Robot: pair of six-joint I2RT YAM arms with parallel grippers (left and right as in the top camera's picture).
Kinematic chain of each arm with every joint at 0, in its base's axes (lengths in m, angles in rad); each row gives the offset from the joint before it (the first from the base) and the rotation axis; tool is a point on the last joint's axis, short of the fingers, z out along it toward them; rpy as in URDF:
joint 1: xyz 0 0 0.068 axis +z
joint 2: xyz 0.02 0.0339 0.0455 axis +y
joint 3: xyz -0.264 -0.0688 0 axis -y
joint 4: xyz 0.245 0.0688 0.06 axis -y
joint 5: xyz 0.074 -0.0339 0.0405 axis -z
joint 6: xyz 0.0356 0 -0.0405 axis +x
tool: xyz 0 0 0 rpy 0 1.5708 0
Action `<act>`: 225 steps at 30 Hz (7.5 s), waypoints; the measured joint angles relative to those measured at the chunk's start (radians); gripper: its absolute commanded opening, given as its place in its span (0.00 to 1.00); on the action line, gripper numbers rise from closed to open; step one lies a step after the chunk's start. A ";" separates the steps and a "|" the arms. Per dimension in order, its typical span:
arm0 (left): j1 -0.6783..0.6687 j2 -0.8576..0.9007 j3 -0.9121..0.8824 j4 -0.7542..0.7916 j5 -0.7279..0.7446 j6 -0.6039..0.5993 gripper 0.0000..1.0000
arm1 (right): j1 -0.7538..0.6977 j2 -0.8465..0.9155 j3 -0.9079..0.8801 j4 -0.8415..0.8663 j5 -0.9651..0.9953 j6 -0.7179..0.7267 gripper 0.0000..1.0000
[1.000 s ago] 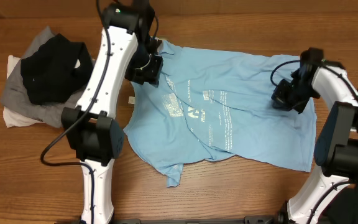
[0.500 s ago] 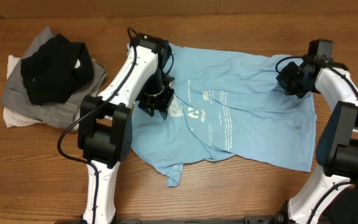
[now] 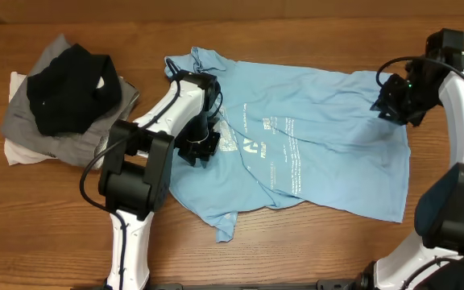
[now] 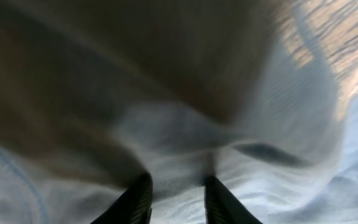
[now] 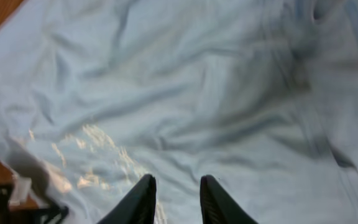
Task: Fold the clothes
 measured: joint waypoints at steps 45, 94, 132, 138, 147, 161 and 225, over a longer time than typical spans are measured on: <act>0.257 -0.174 -0.251 0.085 -0.179 -0.088 0.04 | -0.233 0.003 -0.171 0.192 -0.148 -0.030 0.32; 0.257 -0.174 -0.253 0.110 -0.171 -0.064 0.04 | -0.139 -0.002 -0.527 0.337 -0.004 -0.198 0.36; 0.257 -0.174 -0.253 0.122 -0.163 -0.061 0.04 | -0.241 -0.003 -0.079 0.268 -0.004 -0.191 0.72; 0.257 -0.174 -0.253 0.130 -0.163 -0.061 0.04 | -0.275 -0.003 -0.134 0.181 0.025 -0.167 0.50; 0.257 -0.174 -0.253 0.132 -0.156 -0.060 0.04 | -0.277 -0.003 -0.468 0.244 0.033 -0.092 0.38; 0.257 -0.174 -0.253 0.127 -0.156 -0.038 0.04 | -0.284 -0.003 -0.504 0.354 -0.031 -0.070 0.04; -0.266 -0.450 -0.294 -0.090 0.149 -0.081 0.65 | -0.431 -0.050 -0.028 -0.040 0.025 0.011 0.47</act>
